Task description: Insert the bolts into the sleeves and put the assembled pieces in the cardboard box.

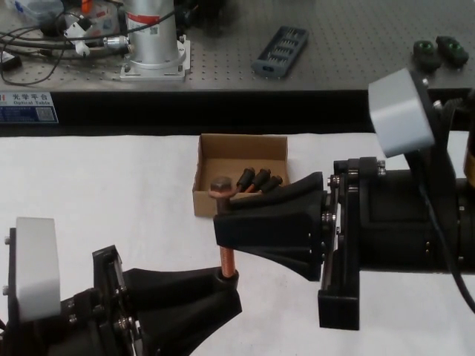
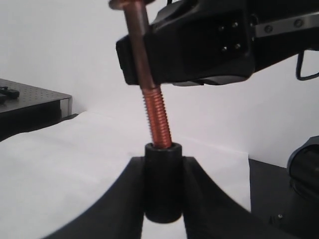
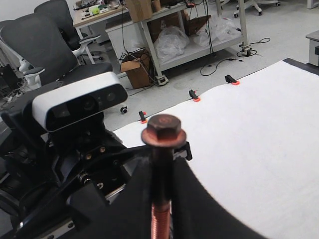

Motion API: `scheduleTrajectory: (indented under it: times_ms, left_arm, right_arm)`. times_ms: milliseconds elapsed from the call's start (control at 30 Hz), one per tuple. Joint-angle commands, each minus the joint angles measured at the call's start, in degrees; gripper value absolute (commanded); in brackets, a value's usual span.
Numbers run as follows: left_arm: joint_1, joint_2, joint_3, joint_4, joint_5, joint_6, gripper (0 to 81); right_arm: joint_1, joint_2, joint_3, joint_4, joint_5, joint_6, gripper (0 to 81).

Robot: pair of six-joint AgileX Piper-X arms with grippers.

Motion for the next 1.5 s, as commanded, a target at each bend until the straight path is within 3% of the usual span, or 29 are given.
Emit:
scheduleTrajectory:
  times_ms: [0, 400, 600, 700, 967, 1067, 1167, 1300, 1467]
  left_arm:
    - [0.08, -0.54, -0.4, -3.79, 0.32, -3.3, 0.6]
    - [0.08, -0.54, -0.4, -8.98, -8.56, -9.76, 0.6]
    - [0.08, -0.54, -0.4, -9.71, -8.72, -9.94, 0.6]
    - [0.08, -0.54, -0.4, -9.71, -8.72, -9.94, 0.6]
    - [0.08, -0.54, -0.61, -9.58, -11.86, -10.04, 0.6]
    - [0.08, -0.54, -2.45, -5.74, -12.61, -14.75, 0.6]
    - [0.19, -0.41, -6.33, 2.96, -12.61, -16.84, 0.6]
    - [0.85, -0.14, -14.7, 22.64, -12.22, -15.37, 0.6]
    - [2.87, 0.4, -26.44, 45.76, -13.21, -2.84, 0.6]
  right_arm:
    - [0.05, 1.03, -0.15, 0.7, 0.41, -0.49, 3.2]
    - [0.05, 1.01, -0.15, 0.68, -0.24, -2.57, 2.1]
    - [0.05, 1.01, -0.15, 0.68, 0.54, -3.48, 34.7]
    - [0.05, 1.01, -0.15, 0.5, 1.81, -3.48, 39.7]
    - [-0.16, 0.23, -0.15, -0.08, 8.0, -3.48, 33.8]
    - [-0.15, -1.55, -0.15, 0.64, 11.58, -3.48, 29.5]
    - [-0.15, -4.48, -0.15, 3.22, 16.25, -3.48, 19.9]
    - [-0.15, -9.64, -0.15, 11.27, 21.29, -6.24, 0.1]
    - [-0.15, -15.76, -0.15, 19.2, 27.46, -9.84, 3.0]
